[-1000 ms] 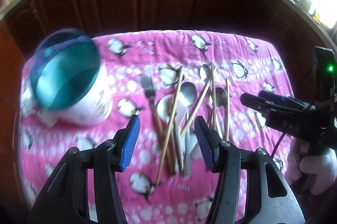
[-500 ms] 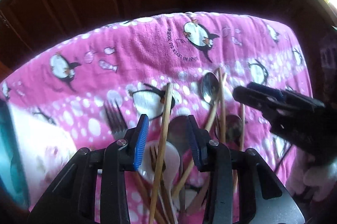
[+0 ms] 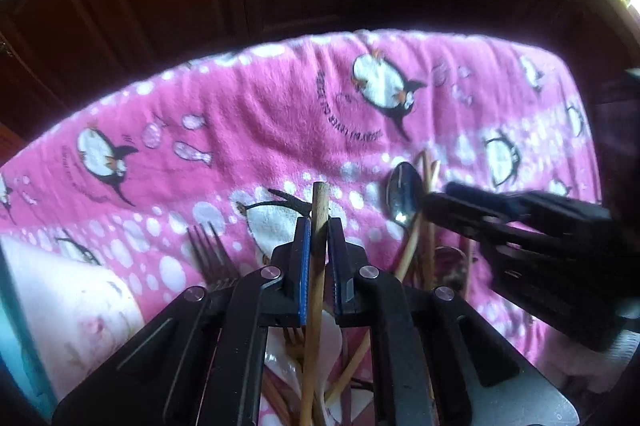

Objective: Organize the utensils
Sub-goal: 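Lift both chopsticks and carry them over the white floral cup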

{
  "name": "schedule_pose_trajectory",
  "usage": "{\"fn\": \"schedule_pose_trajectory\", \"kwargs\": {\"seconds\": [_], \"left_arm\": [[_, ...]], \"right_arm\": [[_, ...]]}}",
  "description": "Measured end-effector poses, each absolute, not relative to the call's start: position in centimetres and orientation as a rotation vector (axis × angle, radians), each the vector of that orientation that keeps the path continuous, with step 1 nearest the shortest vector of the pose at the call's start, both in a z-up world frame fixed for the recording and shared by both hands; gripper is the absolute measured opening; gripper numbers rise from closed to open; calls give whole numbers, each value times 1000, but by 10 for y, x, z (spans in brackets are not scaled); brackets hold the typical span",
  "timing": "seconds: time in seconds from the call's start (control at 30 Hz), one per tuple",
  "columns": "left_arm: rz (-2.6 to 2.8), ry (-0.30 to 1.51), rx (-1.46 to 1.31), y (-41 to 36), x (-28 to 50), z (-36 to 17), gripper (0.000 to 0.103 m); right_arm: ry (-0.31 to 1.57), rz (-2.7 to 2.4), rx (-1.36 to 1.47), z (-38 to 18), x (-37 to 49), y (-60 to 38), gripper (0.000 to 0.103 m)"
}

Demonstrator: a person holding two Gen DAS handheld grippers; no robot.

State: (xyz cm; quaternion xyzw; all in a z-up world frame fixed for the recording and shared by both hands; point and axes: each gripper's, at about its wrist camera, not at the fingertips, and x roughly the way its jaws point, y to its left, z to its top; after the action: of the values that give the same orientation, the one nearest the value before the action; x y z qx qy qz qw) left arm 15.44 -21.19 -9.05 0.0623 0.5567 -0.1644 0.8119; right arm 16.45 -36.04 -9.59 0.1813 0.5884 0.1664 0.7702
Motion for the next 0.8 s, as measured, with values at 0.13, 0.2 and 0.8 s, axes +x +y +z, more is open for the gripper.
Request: {"fn": "schedule_pose_trajectory", "kwargs": {"seconds": [0.13, 0.2, 0.8], "left_arm": [[-358, 1160, 75, -201, 139, -68, 7], [-363, 1128, 51, -189, 124, -54, 7], [-336, 932, -172, -96, 19, 21, 7]], "right_arm": [[1270, 379, 374, -96, 163, -351, 11], [1249, 392, 390, -88, 158, -352, 10], [942, 526, 348, 56, 82, -337, 5]]}}
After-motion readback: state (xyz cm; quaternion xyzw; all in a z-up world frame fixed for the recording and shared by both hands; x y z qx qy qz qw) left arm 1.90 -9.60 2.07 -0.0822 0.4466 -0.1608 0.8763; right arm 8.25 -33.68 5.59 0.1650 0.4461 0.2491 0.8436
